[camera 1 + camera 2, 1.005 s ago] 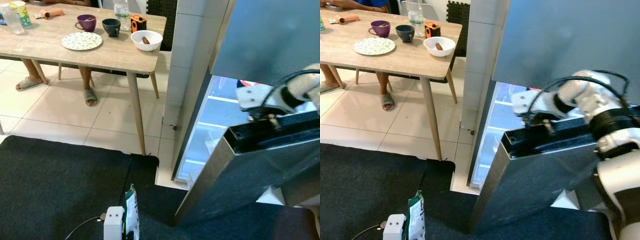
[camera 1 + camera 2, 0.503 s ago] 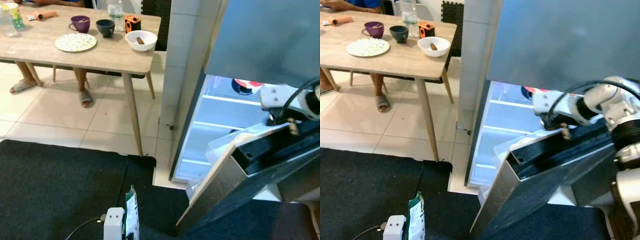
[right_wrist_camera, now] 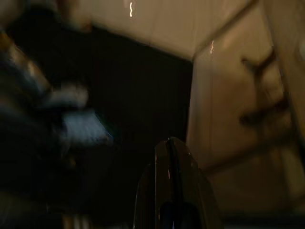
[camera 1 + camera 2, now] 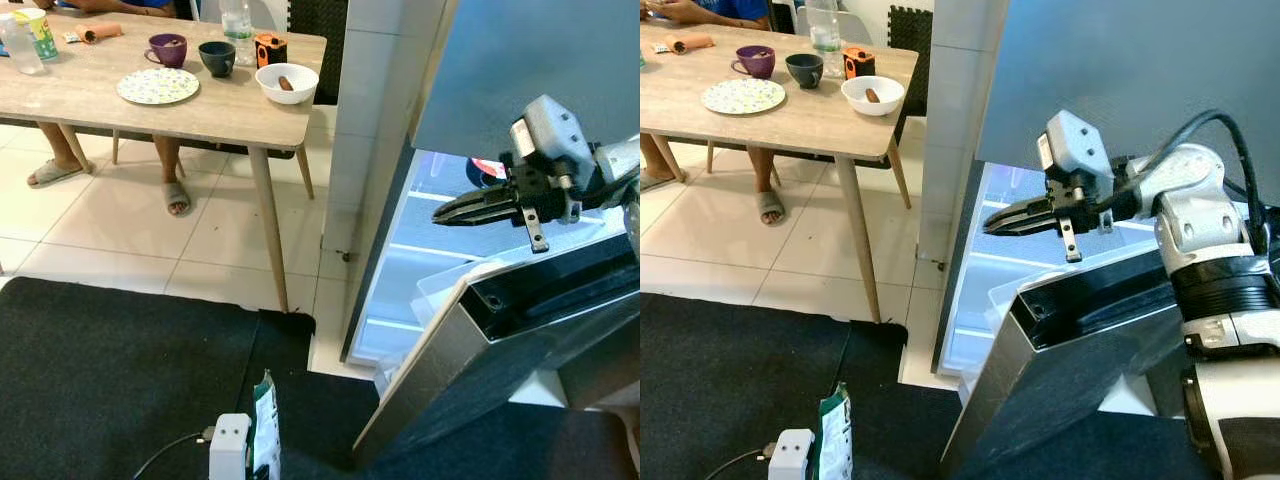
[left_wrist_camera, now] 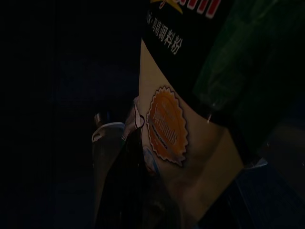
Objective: Restocking fridge
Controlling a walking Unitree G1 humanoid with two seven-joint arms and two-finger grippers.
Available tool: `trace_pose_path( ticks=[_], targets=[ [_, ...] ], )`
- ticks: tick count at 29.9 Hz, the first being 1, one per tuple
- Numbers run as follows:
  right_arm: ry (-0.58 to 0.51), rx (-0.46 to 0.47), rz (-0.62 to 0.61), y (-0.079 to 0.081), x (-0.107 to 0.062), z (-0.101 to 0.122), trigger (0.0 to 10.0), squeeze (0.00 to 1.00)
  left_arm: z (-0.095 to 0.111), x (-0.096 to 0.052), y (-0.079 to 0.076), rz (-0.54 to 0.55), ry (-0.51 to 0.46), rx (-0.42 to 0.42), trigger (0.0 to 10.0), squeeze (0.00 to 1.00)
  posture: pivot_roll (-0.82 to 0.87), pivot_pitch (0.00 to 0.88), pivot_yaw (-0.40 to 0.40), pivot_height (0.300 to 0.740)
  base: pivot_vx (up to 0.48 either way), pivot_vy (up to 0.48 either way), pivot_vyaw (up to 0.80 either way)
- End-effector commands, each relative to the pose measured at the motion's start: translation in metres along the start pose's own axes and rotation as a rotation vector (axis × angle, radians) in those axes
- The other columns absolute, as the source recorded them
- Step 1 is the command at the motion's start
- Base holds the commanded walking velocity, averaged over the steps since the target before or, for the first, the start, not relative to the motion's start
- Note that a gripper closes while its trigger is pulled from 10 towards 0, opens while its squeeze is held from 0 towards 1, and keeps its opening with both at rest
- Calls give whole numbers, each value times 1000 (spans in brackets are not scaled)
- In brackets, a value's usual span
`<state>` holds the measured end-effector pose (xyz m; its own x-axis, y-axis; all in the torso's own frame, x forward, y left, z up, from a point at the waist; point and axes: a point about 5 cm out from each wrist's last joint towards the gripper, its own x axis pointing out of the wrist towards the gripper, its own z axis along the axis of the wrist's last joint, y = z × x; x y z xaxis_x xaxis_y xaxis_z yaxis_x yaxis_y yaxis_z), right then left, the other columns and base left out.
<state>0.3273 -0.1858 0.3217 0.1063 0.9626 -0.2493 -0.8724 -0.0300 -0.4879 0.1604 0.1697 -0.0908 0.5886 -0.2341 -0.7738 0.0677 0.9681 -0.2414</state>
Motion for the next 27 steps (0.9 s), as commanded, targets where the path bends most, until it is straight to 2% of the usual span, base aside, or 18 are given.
trace_pose_path(
  ticks=[1, 3, 6, 8, 10, 12, 13, 15, 16, 18, 20, 21, 24, 27],
  targets=[
    [-63, -14, -32, 0, -2, 7, 10000, 0, -27, -5, -4, -2, 112, -20, 10000, 0, -81, 98, -88, 740, 0, 0, 0],
    [-151, -24, -114, -3, 2, 12, 10000, 0, -27, -5, -4, 1, 117, -13, 10000, 0, -84, 97, -87, 740, 0, 0, 0],
    [-311, 13, -245, -4, 15, 15, 10000, 0, -28, -4, -4, 8, 124, -5, 10000, 0, -90, 95, -85, 740, 0, 0, 0],
    [-397, 49, -262, 1, 24, 18, 10000, 0, -28, -4, -4, 13, 123, -14, 10000, 0, -90, 99, -83, 740, 0, 0, 0],
    [-429, 62, -249, 5, 28, 19, 10000, 0, -28, -4, -4, 13, 123, -14, 10000, 0, -90, 99, -83, 740, 0, 0, 0],
    [-524, 84, -146, 24, 36, 24, 10000, 0, -27, -4, -4, 12, 123, -12, 10000, 0, -86, 104, -77, 740, 0, 0, 0],
    [-524, 84, -146, 24, 36, 24, 10000, 0, -27, -4, -4, 12, 123, -12, 10000, 0, -86, 104, -77, 740, 0, 0, 0],
    [-607, 129, -40, 43, 44, 32, 10000, 0, -27, -4, -4, 13, 122, -11, 10000, 0, -86, 104, -77, 740, 0, 0, 0],
    [-607, 129, -40, 43, 44, 32, 10000, 0, -27, -4, -4, 13, 122, -11, 10000, 0, -86, 104, -77, 740, 0, 0, 0],
    [-665, 191, 75, 65, 55, 35, 10000, 0, -28, -5, -1, 22, 126, -10, 10000, 0, -90, 107, -70, 740, 0, 0, 0],
    [-692, 216, 80, 71, 62, 35, 10000, 0, -28, -6, 1, 29, 131, -6, 10000, 0, -90, 107, -70, 740, 0, 0, 0],
    [-714, 234, 54, 74, 70, 35, 10000, 0, -28, -6, 2, 33, 134, -3, 10000, 0, -94, 108, -68, 740, 0, 0, 0],
    [-731, 249, 8, 75, 76, 34, 10000, 0, -29, -7, 3, 35, 135, -2, 10000, 0, -94, 108, -68, 740, 0, 0, 0],
    [-798, 336, -182, 71, 100, 30, 10000, 0, -29, -7, 3, 39, 137, 1, 10000, 0, -98, 109, -67, 740, 0, 0, 0]
  ],
)
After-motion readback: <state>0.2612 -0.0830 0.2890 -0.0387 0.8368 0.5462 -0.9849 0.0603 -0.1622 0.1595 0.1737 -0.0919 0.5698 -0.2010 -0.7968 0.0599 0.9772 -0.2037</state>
